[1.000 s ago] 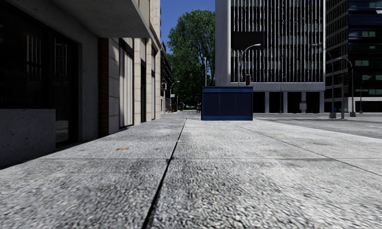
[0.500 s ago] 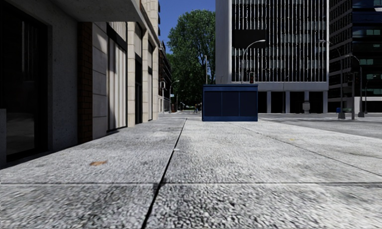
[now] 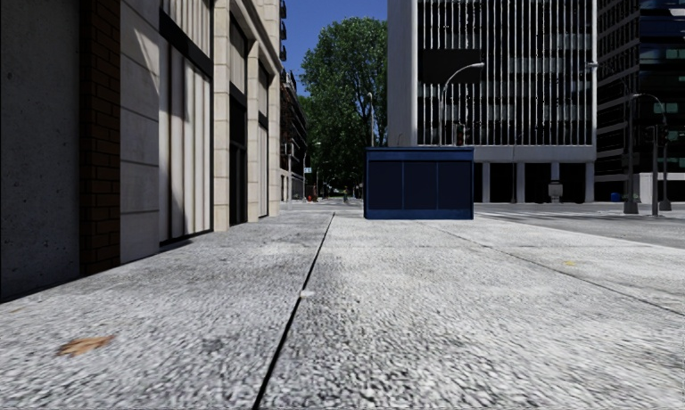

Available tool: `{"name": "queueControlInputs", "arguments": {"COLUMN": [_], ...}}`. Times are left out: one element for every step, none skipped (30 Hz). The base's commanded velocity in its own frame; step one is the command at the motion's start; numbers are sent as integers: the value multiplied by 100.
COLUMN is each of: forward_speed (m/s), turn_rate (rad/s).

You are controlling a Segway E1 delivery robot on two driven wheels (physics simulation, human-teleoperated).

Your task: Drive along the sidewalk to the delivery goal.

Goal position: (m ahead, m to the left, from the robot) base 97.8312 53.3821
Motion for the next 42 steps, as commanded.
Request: {"name": "queueControlInputs", "arguments": {"forward_speed": [200,200,200,200,200,200,200,200,200,200,200,200,200,200,200,200,200,200,200,200,200,200,200,200,200,200,200,200,200,200,200,200,200,200,200,200,200,200,200,200,200,200], "turn_rate": [0,0,0,0,0,0,0,0,0,0,0,0,10,58,69,72,72,67,18,2,0,0,0,0,0,0,0,0,0,0,0,0,0,0,0,0,0,0,0,0,0,0]}}
